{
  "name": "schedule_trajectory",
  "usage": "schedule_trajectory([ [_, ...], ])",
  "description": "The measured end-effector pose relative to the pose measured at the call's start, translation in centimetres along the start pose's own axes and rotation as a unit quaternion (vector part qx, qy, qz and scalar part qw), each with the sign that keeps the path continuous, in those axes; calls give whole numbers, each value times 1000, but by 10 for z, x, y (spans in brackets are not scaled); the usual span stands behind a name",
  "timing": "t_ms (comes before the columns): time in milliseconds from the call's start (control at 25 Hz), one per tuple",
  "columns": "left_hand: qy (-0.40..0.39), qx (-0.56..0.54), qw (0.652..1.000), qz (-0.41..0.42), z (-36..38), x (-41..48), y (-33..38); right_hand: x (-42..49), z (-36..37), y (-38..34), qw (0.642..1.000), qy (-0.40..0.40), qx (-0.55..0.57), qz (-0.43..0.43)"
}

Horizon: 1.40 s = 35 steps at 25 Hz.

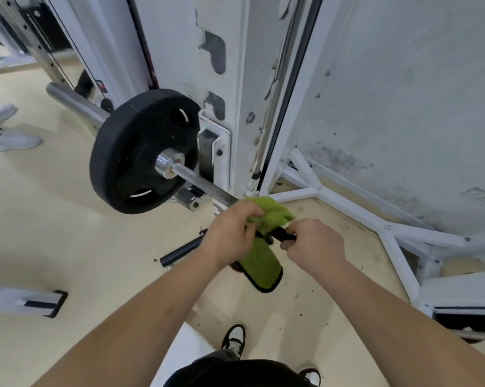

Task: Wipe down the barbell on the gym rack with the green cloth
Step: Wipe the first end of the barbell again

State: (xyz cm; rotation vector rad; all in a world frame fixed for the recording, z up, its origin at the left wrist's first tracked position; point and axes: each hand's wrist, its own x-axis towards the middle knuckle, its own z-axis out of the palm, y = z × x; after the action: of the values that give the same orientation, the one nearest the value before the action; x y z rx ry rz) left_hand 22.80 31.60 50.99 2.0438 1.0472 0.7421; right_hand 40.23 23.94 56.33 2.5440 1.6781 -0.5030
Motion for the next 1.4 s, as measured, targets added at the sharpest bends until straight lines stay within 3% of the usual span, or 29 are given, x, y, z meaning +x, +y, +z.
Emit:
schedule_trajectory([
  [120,198,21,970,-136,-7,0,-6,-1,0,-3,1000,0,-11,3],
  [160,215,7,968,-129,2,-6,2,-1,1,-3,1000,2,-16,3],
  [200,184,-10,979,-91,10,-12,8,-1,1,-3,1000,3,-22,4],
  [280,51,-44,998,0,13,-25,8,-2,-2,-6,1000,-3,-29,8],
  [360,-11,-38,999,18,-4,-26,-1,1,-7,-7,999,-18,-30,8],
  [440,77,-17,994,-69,-26,-18,-4,4,-15,-10,999,-43,-32,5],
  [520,185,-9,968,-171,-52,-9,1,11,-22,-21,998,-42,-35,-27],
  [600,256,-15,949,-185,-76,4,-2,23,-23,-41,997,-33,14,-73],
  [720,288,16,938,-191,-98,25,-24,40,-18,-74,992,-49,41,-106],
  [840,258,89,930,-245,-92,47,-38,50,-8,-86,995,-26,-26,-97],
  [960,133,216,922,-292,-94,71,-42,54,-7,-91,993,-23,-64,-94],
  [1240,-9,323,929,-180,-95,45,-18,50,-13,-97,991,-18,-78,-111],
  [1320,-5,323,928,-185,-110,52,-28,51,-14,-96,991,-22,-70,-108],
  [1400,48,309,920,-237,-124,64,-37,51,-13,-94,992,-20,-63,-107],
])
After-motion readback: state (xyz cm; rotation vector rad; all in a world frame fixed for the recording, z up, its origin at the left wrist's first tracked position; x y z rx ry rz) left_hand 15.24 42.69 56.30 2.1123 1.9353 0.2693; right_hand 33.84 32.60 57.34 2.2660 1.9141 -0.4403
